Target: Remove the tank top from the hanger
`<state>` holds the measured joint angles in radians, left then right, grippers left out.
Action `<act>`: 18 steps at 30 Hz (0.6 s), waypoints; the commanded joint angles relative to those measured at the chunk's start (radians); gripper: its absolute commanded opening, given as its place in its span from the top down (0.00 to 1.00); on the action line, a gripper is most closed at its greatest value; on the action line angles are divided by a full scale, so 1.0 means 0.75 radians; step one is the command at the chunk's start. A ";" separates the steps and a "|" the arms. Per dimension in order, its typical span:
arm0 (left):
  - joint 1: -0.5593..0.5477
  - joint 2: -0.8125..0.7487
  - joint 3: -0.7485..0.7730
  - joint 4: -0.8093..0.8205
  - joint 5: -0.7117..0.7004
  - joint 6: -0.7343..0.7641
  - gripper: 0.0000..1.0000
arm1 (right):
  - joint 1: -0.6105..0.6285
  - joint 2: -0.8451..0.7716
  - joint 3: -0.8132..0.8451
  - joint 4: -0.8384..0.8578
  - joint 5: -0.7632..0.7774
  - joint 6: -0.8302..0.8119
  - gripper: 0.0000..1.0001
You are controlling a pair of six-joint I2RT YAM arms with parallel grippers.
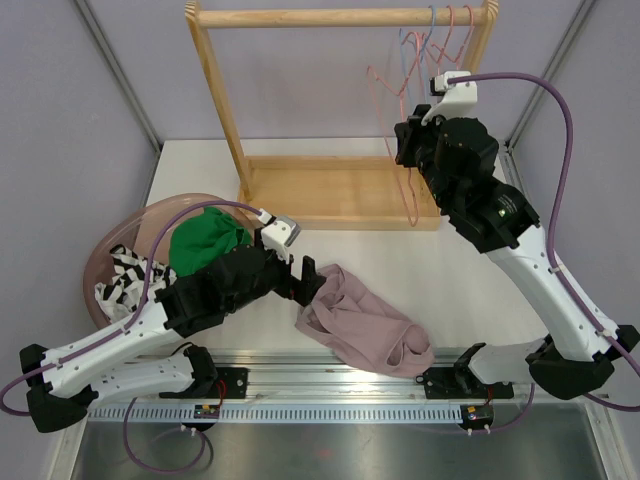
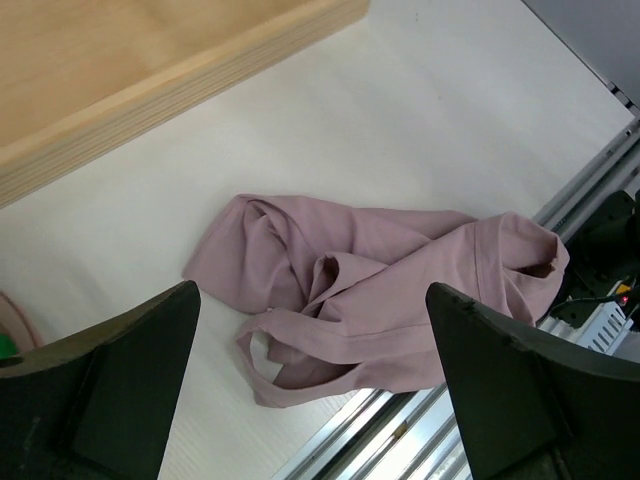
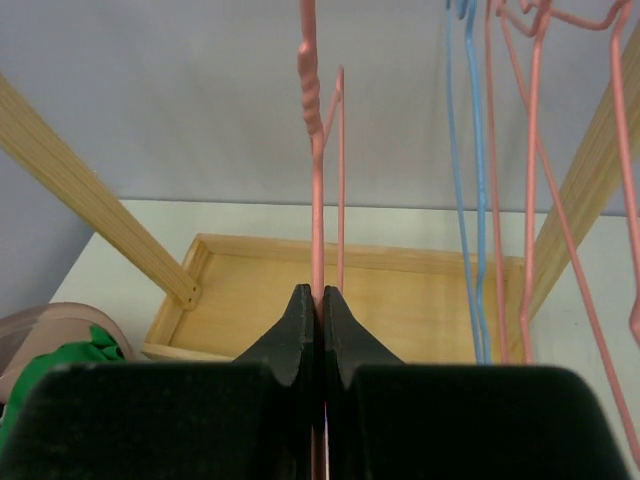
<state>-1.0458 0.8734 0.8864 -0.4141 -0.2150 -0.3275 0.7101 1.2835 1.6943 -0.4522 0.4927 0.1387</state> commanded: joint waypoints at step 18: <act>-0.019 -0.017 0.023 -0.086 -0.120 -0.087 0.01 | -0.348 0.700 0.985 -0.391 -0.234 -0.027 1.00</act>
<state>-1.0534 0.8555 0.8967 -0.5148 -0.2928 -0.3771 0.4576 1.7817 2.3535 -0.6918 0.3416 0.1303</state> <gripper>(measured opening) 0.987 0.030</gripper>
